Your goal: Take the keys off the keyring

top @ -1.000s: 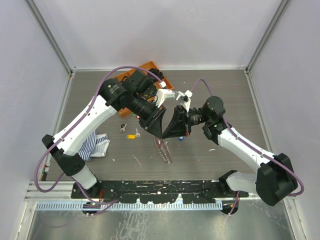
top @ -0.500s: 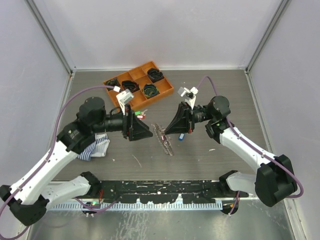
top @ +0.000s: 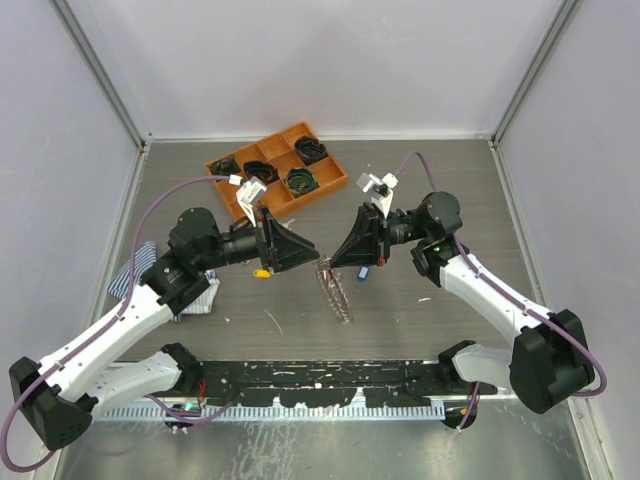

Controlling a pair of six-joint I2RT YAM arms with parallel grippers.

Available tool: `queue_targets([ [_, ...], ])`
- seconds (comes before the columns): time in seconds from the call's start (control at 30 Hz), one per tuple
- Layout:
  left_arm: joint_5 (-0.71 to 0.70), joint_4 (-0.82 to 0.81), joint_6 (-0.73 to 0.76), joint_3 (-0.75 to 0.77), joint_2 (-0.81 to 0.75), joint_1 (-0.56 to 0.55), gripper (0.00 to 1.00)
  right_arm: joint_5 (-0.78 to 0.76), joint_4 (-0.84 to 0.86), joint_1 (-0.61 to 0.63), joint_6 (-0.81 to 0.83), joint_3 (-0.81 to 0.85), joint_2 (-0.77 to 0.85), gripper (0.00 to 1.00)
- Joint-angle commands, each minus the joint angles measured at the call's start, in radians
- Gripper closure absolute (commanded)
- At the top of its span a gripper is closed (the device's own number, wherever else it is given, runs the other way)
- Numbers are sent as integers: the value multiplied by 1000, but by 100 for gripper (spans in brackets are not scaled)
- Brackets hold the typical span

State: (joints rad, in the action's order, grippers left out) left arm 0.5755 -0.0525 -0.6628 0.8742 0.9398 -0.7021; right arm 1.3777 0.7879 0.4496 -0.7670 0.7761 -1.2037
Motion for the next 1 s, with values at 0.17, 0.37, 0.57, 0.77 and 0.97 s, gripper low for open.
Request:
queue_targets([
  [0.17, 71, -118, -20, 1, 4, -8, 61, -6, 65, -6, -14, 22, 19, 99],
  [0.37, 124, -120, -20, -12, 33, -9, 66, -5, 65, -7, -15, 22, 20, 99],
  [0.57, 142, -117, -18, -18, 42, -17, 67, -6, 65, -7, -16, 20, 18, 99],
  [0.77, 159, -109, -18, -19, 53, -22, 71, -7, 65, -7, -16, 20, 19, 99],
  [0.97, 169, -81, -8, -8, 56, -23, 82, -6, 65, -7, -17, 20, 19, 99],
])
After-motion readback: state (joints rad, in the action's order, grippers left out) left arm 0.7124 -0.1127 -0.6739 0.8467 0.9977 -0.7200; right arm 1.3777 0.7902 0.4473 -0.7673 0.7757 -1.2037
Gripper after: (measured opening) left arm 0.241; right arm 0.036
